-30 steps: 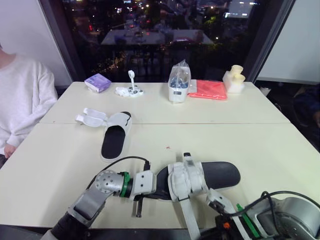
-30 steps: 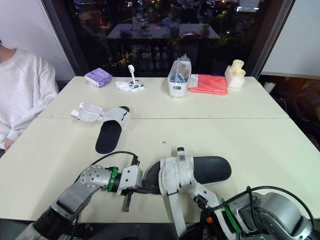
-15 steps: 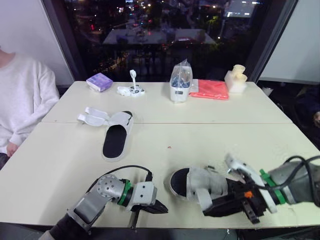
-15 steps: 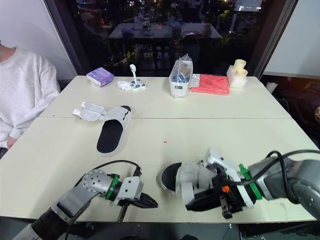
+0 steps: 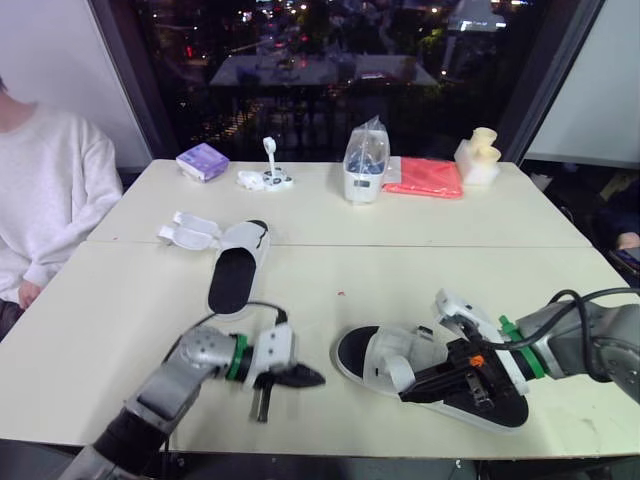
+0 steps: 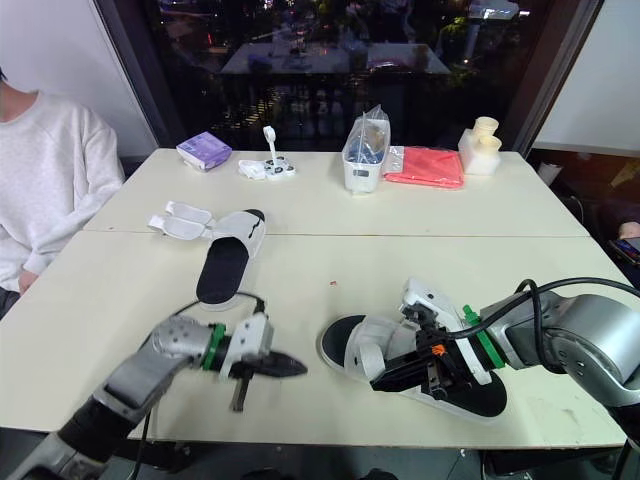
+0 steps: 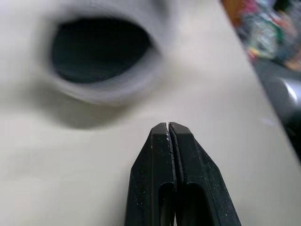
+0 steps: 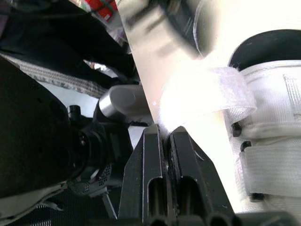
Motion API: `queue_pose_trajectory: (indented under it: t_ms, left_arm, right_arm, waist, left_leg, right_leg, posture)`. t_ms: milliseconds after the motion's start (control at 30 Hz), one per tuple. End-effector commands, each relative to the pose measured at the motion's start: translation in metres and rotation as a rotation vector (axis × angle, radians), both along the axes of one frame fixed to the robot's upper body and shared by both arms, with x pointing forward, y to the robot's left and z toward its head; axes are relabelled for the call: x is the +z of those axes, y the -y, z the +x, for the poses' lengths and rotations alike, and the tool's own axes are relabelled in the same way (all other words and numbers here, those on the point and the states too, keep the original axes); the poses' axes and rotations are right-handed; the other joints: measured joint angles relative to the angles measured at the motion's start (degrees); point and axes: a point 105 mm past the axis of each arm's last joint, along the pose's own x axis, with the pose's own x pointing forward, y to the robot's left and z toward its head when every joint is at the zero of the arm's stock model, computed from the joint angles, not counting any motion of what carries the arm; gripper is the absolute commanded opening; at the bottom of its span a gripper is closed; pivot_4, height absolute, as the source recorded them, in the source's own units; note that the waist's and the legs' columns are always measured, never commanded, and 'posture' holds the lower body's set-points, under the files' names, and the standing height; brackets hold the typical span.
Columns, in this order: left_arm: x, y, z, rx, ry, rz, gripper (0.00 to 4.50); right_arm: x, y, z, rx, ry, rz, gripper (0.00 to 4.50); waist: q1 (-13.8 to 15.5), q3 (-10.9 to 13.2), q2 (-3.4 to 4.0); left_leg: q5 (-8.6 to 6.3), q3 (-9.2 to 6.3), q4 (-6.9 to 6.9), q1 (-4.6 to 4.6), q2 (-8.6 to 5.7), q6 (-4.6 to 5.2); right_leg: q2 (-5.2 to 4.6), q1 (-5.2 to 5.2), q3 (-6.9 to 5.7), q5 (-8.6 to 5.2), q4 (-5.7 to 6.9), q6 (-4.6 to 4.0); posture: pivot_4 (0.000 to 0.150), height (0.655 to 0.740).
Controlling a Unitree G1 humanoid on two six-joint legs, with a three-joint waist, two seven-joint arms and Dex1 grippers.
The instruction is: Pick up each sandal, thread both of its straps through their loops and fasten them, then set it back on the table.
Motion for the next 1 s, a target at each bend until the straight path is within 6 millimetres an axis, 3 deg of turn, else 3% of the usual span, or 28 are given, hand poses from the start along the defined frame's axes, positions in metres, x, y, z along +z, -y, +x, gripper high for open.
queue_pose_trajectory:
  t_ms: [33, 167, 567, 767, 1000]
  left_arm:
    - [0.017, 0.008, 0.009, 0.009, 0.011, -0.07, 0.0]
    - [0.02, 0.019, 0.017, -0.013, 0.012, -0.091, 0.0]
    - [0.002, 0.058, 0.035, -0.152, 0.07, -0.052, 0.0]
    - [-0.006, 0.078, 0.033, -0.202, 0.071, -0.066, 0.0]
    - [-0.02, 0.082, 0.024, -0.256, 0.064, -0.028, 0.0]
  right_arm:
    - [0.004, -0.001, -0.001, 0.025, 0.036, 0.003, 0.07]
    - [0.0, -0.001, -0.005, 0.032, 0.03, -0.003, 0.07]
    - [-0.002, -0.006, -0.02, 0.057, 0.017, -0.004, 0.07]
    - [0.002, -0.008, -0.017, 0.051, 0.038, 0.0, 0.07]
    - [0.008, -0.007, -0.004, 0.019, 0.069, 0.009, 0.07]
  waist:
    - [0.05, 0.0, 0.0]
    - [0.08, 0.02, -0.03]
    - [0.12, 0.02, -0.04]
    - [0.12, 0.03, -0.05]
    - [0.1, 0.03, -0.05]
  left_leg:
    - [0.0, 0.01, 0.05, -0.12, -0.01, 0.0]
    - [-0.01, 0.01, 0.11, -0.21, -0.05, 0.03]
    - [0.0, 0.01, 0.17, -0.18, -0.06, 0.05]
    - [0.0, 0.01, 0.21, -0.19, -0.06, 0.05]
    - [0.0, 0.0, 0.32, -0.18, -0.05, 0.05]
  right_leg:
    - [0.0, -0.1, 0.0, 0.09, 0.0, 0.16]
    - [0.0, -0.11, -0.03, 0.15, -0.07, 0.27]
    - [0.08, -0.09, -0.08, 0.17, 0.03, 0.3]
    - [0.12, -0.08, -0.09, 0.19, 0.04, 0.33]
    - [0.14, -0.08, -0.09, 0.19, 0.16, 0.34]
  posture:
    - [0.15, 0.74]
    - [0.15, 0.74]
    - [0.15, 0.74]
    - [0.15, 0.74]
    - [0.15, 0.74]
